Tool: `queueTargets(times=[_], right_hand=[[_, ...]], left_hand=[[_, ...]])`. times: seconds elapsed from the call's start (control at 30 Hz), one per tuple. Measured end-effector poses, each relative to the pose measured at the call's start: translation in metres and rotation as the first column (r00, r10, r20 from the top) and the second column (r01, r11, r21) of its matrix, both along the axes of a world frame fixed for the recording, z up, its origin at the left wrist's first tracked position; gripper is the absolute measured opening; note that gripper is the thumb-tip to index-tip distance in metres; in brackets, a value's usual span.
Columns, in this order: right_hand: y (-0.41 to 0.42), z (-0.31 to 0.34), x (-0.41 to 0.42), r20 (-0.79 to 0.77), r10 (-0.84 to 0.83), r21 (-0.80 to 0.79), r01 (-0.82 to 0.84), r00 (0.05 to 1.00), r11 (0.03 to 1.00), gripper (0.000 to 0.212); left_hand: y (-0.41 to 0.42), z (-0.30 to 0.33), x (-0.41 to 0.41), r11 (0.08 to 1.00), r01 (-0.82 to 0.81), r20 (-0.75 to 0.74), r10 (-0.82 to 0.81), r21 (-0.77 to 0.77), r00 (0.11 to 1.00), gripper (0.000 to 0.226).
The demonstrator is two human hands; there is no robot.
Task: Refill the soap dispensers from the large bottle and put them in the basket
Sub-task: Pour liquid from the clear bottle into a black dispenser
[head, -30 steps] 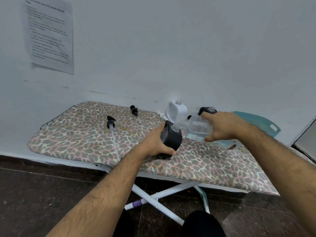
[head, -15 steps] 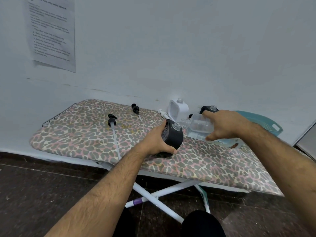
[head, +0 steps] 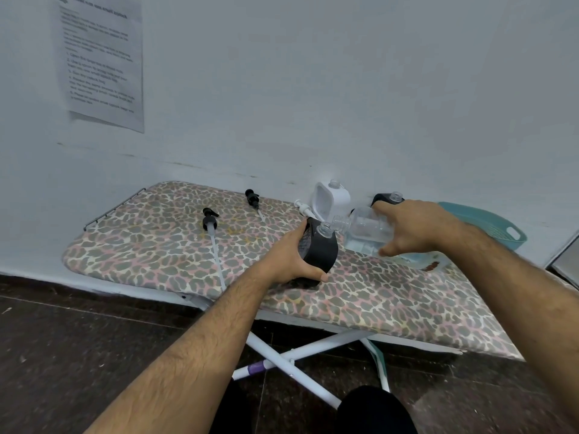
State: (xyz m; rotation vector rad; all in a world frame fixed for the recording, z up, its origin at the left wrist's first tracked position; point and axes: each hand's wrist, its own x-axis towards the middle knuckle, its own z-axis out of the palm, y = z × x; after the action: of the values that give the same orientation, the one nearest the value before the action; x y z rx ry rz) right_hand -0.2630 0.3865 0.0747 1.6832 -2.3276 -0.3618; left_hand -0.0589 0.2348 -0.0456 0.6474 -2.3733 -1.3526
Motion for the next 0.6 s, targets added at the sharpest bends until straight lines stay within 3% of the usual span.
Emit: queueTargets(times=[0.6], right_hand=[[-0.0003, 0.0040, 0.0019, -0.026, -0.006, 0.025, 0.006, 1.000, 1.000, 0.072]], left_hand=[[-0.0008, -0.0001, -0.0004, 1.000, -0.008, 0.020, 0.008, -0.004, 1.000, 0.131]])
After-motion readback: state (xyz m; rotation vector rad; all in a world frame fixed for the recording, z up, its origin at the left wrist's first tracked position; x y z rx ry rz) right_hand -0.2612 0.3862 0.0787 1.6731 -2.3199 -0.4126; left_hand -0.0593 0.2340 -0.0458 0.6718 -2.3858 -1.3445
